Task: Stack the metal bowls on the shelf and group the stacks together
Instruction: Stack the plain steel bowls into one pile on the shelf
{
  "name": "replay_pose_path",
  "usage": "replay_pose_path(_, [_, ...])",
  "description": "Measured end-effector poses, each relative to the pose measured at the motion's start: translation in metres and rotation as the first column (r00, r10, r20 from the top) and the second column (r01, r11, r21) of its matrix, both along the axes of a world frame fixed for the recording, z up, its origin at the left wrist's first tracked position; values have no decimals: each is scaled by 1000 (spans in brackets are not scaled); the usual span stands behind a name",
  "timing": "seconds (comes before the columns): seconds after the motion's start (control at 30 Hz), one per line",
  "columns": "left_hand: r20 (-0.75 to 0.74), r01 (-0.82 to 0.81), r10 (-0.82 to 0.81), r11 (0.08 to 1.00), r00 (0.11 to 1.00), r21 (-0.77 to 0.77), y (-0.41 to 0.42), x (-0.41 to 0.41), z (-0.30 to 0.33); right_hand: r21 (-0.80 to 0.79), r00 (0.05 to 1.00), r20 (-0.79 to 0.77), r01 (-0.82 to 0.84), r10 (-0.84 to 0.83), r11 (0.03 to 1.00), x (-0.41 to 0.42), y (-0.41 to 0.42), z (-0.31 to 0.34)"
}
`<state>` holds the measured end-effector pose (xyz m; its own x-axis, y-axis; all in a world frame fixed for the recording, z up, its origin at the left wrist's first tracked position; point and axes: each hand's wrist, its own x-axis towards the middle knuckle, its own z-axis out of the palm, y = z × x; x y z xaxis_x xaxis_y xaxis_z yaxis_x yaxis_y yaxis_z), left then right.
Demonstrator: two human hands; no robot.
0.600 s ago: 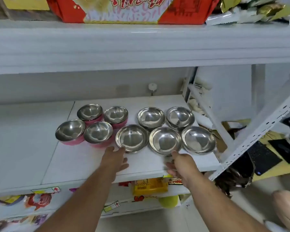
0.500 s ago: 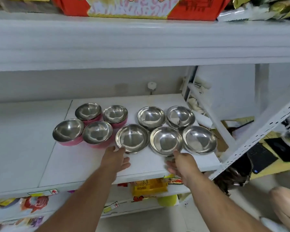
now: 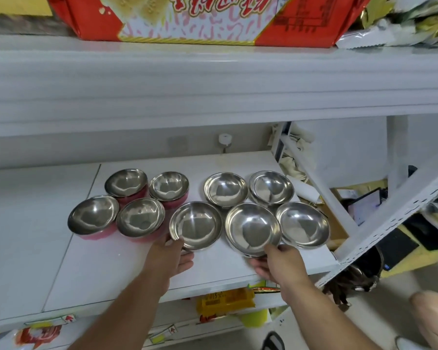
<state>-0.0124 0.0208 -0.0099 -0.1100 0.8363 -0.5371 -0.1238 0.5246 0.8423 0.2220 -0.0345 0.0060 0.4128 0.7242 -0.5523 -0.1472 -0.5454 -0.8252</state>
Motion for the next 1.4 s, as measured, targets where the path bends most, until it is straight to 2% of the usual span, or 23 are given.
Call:
replay_pose_path(0.17, [-28,5,-4,1000,1000,5,-4,0,-3,124,999,-31,21,-18,992,-4,-11,23])
replay_pose_path(0.3, [24,38,-37,999,999,-17,-9,10,-2,164,998,-33,-54,60,985,-18,1,43])
replay_pose_path(0.43, [96,75,-72,997,993,-32,-12,17,1,150,989,-55,-127,137,980,-33,14,47])
replay_pose_path(0.73, [92,182,-180,983,979,-10,-20,14,5,67,967,-40,-249,252,966,-43,23,31])
replay_pose_path(1.07, [114,229,-224,973,968,-27,-17,15,8,37,976,-43,-214,215,976,-35,23,20])
replay_pose_path(1.23, [113,204,-200,979,973,-24,-18,10,9,29,993,-51,-107,108,994,-17,11,18])
replay_pose_path(1.3, [13,129,-130,991,991,18,-16,7,9,27,998,-40,-49,50,998,-4,4,18])
replay_pose_path(1.33, [-113,87,-77,992,991,89,-16,6,9,30,999,-44,-12,13,999,3,0,17])
replay_pose_path(1.4, [-389,99,21,954,921,284,-22,10,18,32,996,-57,67,-65,997,18,-7,16])
